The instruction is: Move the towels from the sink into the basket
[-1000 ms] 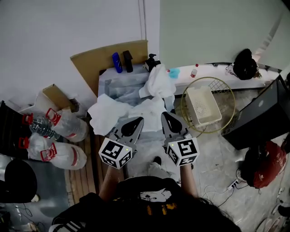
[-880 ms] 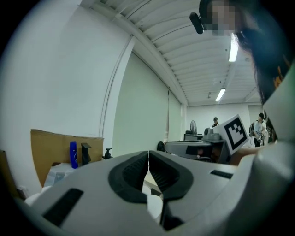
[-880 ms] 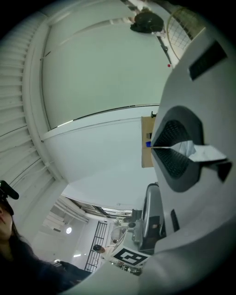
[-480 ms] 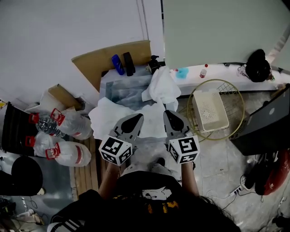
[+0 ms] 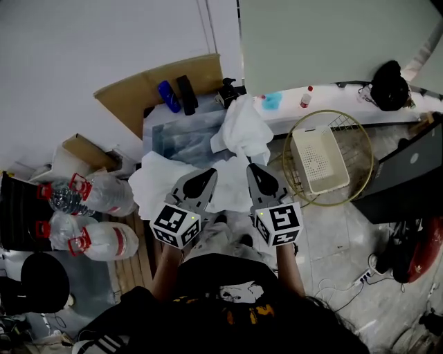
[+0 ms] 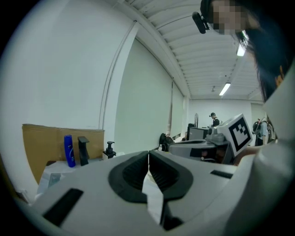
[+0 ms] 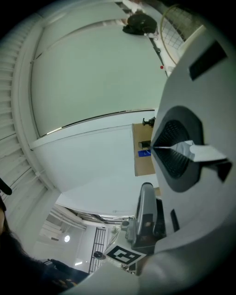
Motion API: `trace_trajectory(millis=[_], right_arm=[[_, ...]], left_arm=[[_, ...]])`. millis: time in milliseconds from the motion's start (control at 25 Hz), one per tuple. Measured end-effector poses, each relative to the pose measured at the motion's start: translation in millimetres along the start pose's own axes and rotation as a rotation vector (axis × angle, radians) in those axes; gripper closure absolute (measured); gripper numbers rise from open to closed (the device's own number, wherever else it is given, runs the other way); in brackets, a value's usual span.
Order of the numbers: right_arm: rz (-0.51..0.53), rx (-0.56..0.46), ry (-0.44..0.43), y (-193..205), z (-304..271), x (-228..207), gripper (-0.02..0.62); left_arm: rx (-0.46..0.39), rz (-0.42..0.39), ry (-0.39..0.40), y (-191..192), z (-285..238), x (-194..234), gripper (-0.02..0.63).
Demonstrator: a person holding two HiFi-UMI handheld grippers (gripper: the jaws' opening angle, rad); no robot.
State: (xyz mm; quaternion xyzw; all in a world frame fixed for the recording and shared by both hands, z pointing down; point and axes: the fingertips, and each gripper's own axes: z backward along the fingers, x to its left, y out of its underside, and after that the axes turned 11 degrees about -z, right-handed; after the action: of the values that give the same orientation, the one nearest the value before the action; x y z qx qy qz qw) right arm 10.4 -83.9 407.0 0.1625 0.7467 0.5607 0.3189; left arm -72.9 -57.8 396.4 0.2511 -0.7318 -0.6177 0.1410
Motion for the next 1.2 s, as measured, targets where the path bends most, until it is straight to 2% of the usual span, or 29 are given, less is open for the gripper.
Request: trace_trajectory(millis=[160,400,560,600,680,760,840,1000,1200], right_arm=[[0.021,0.001,0.065,-6.2,-24.0,-10.4,0.584],[0.106,0.033,0.167,-9.5,-79.8,-40.1,0.583],[0.083,0.099,0.191,2.4,-130.5,-65.8,0.58],[0.072,0.124,0.196,7.8,-144.2,-73.3,0.549],[0.06,0.186,0.206,21.8,-171.2,-88.6,0.393],[0.06,0.243,0.247,37.3,-196.1,-105.8,0.341],[0.055,0.29,0.33,56.0,-218.0,-126.9,0.275],[0.044,0.439,0.491,103.7,-248.9,-162.8,0.225],[0.125,0.557,0.619,130.6,-271.7,-187.0,0.21]], left_arm=[[-0.013,-0.003,0.04,-0.3,-18.1,25.1,0.598],[-0.019,-0.008,0.106,4.3,-34.2,63.4,0.598],[-0.011,-0.011,0.134,13.6,-39.6,91.1,0.598],[-0.011,-0.009,0.141,15.5,-41.0,97.5,0.598],[-0.012,-0.002,0.155,19.0,-43.8,108.1,0.598],[-0.011,0.009,0.17,23.0,-47.1,116.8,0.598],[-0.008,0.021,0.183,28.0,-50.8,124.6,0.598],[0.013,0.035,0.201,38.3,-55.8,139.5,0.598],[0.035,0.057,0.192,50.2,-57.1,159.3,0.598]])
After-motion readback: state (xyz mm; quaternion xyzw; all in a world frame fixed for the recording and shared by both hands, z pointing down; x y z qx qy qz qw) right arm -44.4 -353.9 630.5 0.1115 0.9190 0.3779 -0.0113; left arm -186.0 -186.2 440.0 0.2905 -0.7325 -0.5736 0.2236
